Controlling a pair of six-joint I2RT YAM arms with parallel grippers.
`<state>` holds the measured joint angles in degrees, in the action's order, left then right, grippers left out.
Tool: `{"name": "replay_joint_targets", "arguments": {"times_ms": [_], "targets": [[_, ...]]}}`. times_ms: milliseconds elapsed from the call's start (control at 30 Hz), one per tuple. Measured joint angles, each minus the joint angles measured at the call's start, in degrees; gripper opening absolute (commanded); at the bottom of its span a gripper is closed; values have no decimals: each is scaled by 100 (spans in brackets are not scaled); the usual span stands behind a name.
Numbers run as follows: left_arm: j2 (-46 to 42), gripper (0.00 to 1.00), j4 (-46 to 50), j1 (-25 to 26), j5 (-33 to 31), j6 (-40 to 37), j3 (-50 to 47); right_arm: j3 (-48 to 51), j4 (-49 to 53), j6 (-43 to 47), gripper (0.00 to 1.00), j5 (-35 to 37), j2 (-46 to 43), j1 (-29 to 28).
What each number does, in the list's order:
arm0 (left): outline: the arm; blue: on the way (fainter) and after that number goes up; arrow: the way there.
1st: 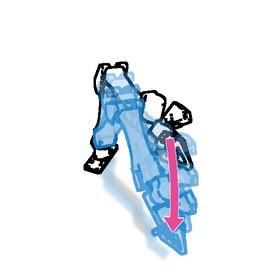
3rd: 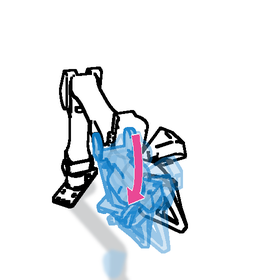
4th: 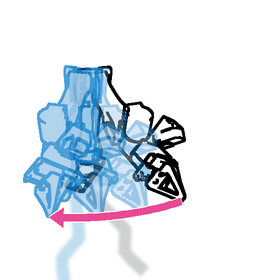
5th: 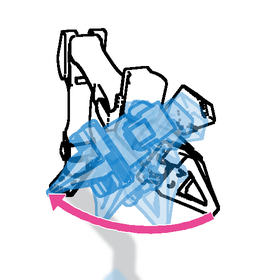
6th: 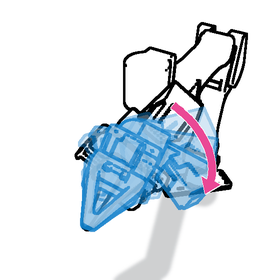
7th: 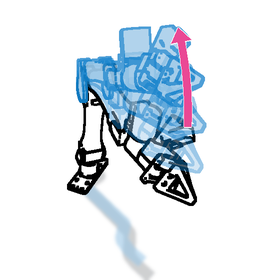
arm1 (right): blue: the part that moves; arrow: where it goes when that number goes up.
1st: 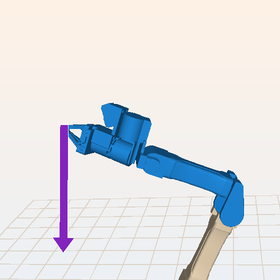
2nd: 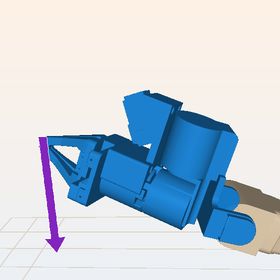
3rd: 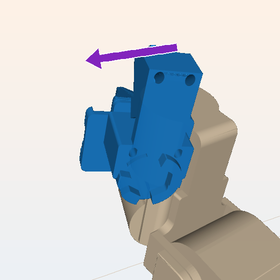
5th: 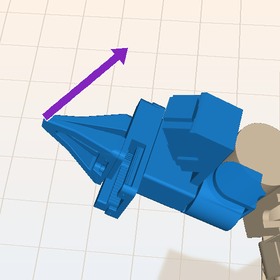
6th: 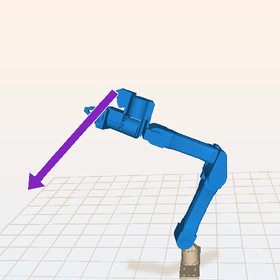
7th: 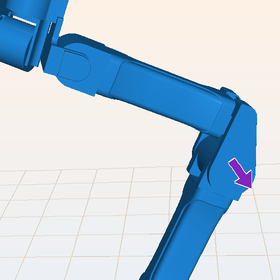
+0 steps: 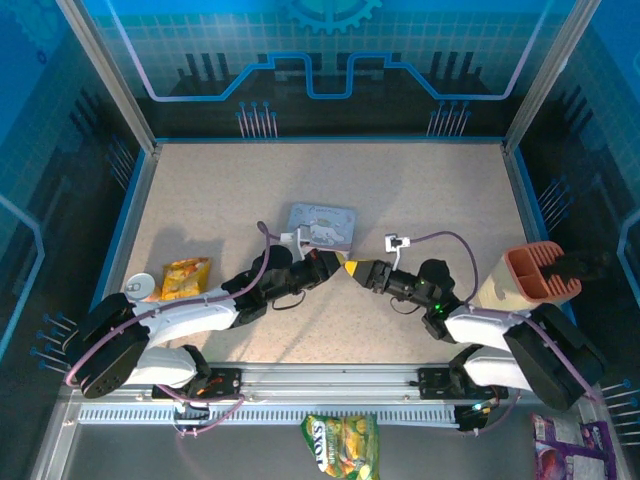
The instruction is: Unlock a padlock with a key
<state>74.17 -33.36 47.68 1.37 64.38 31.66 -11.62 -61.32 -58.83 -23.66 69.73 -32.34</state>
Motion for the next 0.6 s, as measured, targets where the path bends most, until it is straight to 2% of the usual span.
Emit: {"name": "replay_joint_targets", "arguments": {"times_ms": [100, 233, 300, 367, 600], "targets": [[0, 0, -50, 0, 50, 0, 0, 0, 223, 39, 51, -46, -275, 96], [0, 0, -120, 11, 111, -4, 0, 0, 380, 35, 51, -98, -380, 254], [2, 0, -153, 11, 149, -7, 0, 0, 396, 24, 49, -151, -378, 293], [2, 0, -186, 11, 153, -7, 0, 0, 382, -15, 41, -262, -378, 293], [2, 0, -190, 11, 197, -7, 0, -7, 387, -118, 37, -531, -417, 291]]}}
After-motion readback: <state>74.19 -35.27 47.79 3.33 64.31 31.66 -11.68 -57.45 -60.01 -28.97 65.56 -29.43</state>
